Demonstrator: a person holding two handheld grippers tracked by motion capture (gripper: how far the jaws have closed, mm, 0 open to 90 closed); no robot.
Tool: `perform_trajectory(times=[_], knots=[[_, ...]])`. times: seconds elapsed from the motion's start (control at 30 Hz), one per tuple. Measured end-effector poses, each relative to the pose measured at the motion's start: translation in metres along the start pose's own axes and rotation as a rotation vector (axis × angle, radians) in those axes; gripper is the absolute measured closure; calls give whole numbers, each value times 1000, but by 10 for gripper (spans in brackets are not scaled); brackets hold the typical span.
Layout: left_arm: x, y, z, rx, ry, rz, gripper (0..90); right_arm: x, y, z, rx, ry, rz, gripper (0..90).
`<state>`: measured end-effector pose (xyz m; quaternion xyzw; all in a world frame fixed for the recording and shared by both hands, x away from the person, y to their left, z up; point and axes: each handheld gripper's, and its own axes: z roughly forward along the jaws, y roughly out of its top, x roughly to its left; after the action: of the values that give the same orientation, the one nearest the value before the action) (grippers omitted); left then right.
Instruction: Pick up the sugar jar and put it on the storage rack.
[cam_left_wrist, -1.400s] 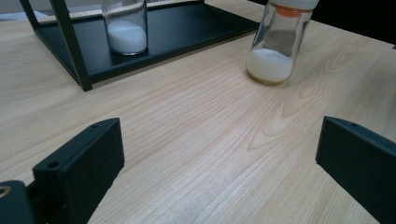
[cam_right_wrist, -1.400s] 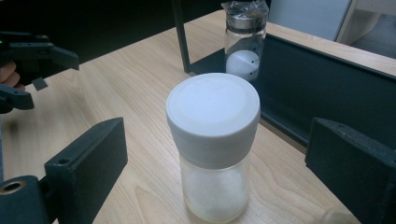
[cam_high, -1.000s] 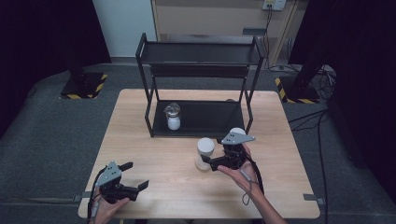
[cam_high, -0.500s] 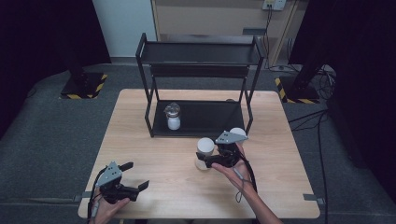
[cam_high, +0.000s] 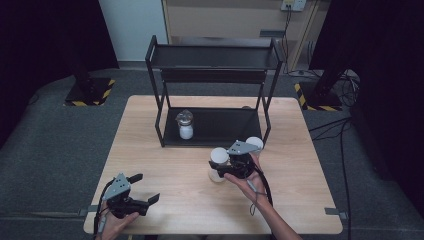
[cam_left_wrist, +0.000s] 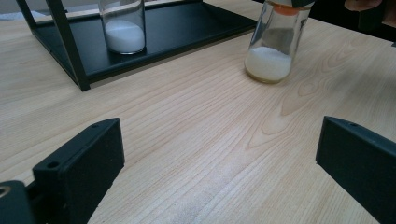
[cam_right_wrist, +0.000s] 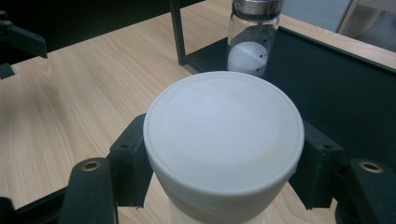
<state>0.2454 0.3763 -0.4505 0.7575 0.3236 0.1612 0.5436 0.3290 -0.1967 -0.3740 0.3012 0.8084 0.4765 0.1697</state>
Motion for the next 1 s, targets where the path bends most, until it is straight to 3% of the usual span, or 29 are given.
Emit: perform_trajectory(times=[0.63,1.0], knots=[[0,0,0,0,-2,-1,1,0,35,8,8,1,-6,334],[0,0,0,-1,-3,-1,1,-3,57,17,3,-28,4,334]])
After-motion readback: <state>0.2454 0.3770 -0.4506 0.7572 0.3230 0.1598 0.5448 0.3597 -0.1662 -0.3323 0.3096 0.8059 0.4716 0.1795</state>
